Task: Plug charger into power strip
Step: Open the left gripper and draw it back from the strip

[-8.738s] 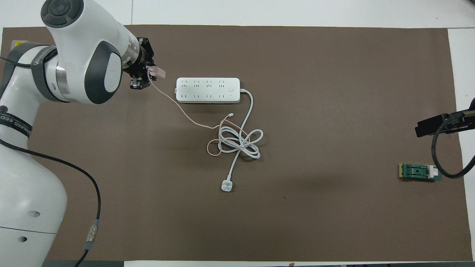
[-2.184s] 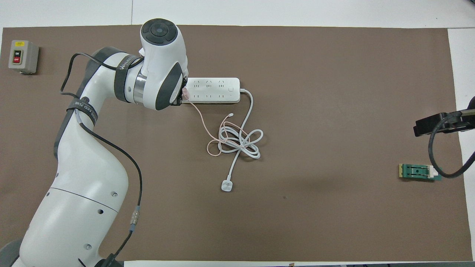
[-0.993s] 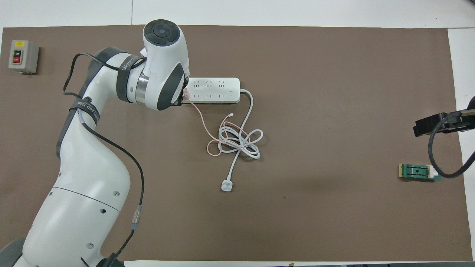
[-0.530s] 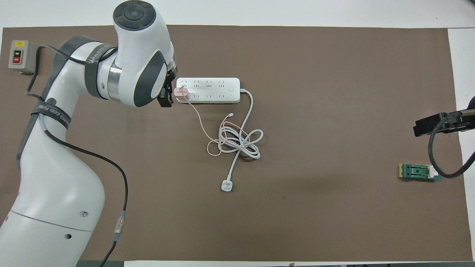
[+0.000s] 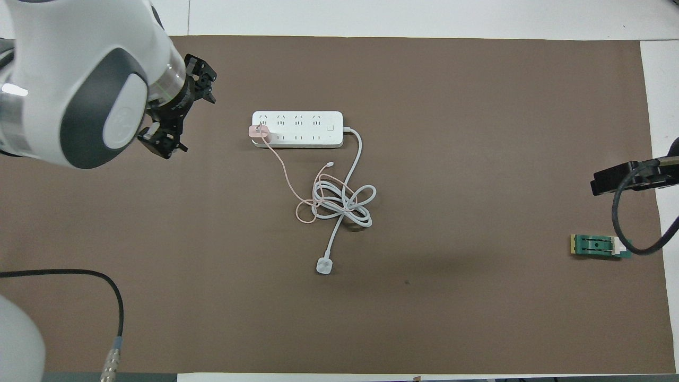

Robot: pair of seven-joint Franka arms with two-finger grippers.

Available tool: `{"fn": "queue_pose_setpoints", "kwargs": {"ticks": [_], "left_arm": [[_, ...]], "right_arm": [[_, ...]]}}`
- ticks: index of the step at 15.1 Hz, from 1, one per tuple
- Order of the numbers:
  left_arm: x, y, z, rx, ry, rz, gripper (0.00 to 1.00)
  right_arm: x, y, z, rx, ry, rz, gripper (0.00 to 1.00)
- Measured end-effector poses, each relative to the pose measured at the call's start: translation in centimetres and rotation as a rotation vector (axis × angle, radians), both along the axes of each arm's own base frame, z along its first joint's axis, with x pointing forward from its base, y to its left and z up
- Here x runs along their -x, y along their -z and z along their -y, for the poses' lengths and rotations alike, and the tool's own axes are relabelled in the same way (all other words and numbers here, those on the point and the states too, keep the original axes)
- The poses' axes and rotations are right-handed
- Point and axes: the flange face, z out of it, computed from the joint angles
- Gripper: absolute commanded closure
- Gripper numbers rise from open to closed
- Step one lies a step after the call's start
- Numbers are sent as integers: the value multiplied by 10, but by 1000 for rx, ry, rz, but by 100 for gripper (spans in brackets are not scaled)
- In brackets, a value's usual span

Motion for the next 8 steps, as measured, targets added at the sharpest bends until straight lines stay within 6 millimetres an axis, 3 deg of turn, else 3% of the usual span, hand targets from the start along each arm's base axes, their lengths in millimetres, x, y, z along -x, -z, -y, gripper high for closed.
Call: {"fn": "queue_pose_setpoints", "kwargs": {"ticks": [2, 8], "left_arm": [[3, -18, -35, 12, 190, -20, 0], [-9, -42, -163, 48, 667, -6, 0]], "right_arm": [[0, 0, 0, 0, 0, 0, 0], [0, 0, 0, 0, 0, 0, 0]]}}
